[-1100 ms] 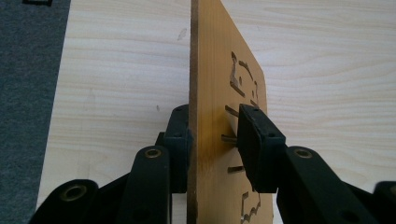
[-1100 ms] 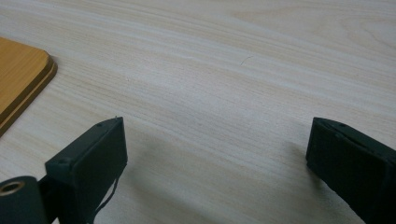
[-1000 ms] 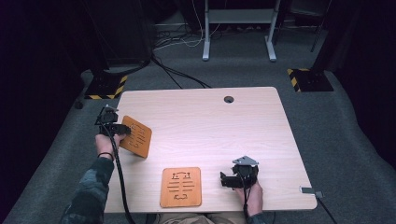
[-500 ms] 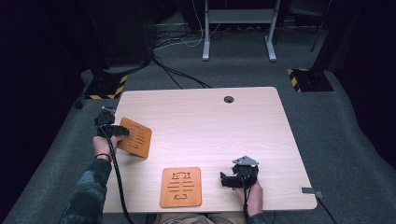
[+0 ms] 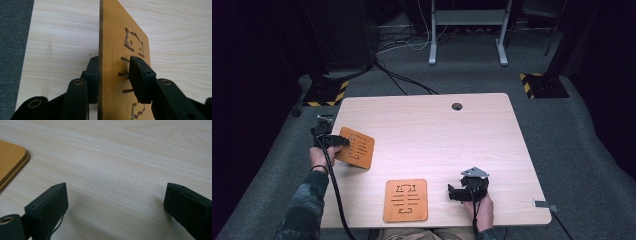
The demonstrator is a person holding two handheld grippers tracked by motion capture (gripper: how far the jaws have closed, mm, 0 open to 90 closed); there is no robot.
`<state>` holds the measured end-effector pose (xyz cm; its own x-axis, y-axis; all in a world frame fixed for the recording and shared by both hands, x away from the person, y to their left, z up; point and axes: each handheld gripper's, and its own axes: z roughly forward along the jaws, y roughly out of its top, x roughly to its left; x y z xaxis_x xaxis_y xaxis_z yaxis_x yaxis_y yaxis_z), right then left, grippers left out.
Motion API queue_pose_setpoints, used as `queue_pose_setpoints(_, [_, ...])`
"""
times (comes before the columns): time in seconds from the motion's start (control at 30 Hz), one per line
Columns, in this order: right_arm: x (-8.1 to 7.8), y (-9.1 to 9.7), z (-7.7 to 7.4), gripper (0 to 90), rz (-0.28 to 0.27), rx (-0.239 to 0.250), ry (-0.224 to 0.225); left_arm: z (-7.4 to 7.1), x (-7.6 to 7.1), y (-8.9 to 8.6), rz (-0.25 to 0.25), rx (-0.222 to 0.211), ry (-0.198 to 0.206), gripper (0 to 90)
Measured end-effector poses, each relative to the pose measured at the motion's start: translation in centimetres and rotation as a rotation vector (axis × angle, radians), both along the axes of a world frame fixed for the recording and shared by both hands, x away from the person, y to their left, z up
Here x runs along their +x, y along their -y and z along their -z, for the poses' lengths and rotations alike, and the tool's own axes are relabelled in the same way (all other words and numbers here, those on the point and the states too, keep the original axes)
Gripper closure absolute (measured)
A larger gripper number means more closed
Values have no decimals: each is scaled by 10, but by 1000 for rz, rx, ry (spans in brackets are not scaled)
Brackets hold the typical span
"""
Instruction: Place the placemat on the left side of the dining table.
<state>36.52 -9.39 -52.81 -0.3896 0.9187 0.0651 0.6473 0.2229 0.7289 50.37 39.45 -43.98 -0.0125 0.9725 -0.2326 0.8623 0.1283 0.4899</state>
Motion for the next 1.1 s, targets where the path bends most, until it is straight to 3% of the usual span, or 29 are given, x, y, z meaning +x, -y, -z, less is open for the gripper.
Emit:
queue_pose_setpoints(0.3, [0, 0, 0, 47, -3, -3, 0, 6, 0, -4, -14, -12, -7, 589])
queue_pose_setpoints(0.37, [0, 0, 0, 47, -4, -4, -1, 7, 0, -7, 5, -4, -7, 583])
queue_pose_setpoints(1.1, [0, -2, 0, 47, 4, -14, -1, 19, 3, -9, 6, -16, -22, 547])
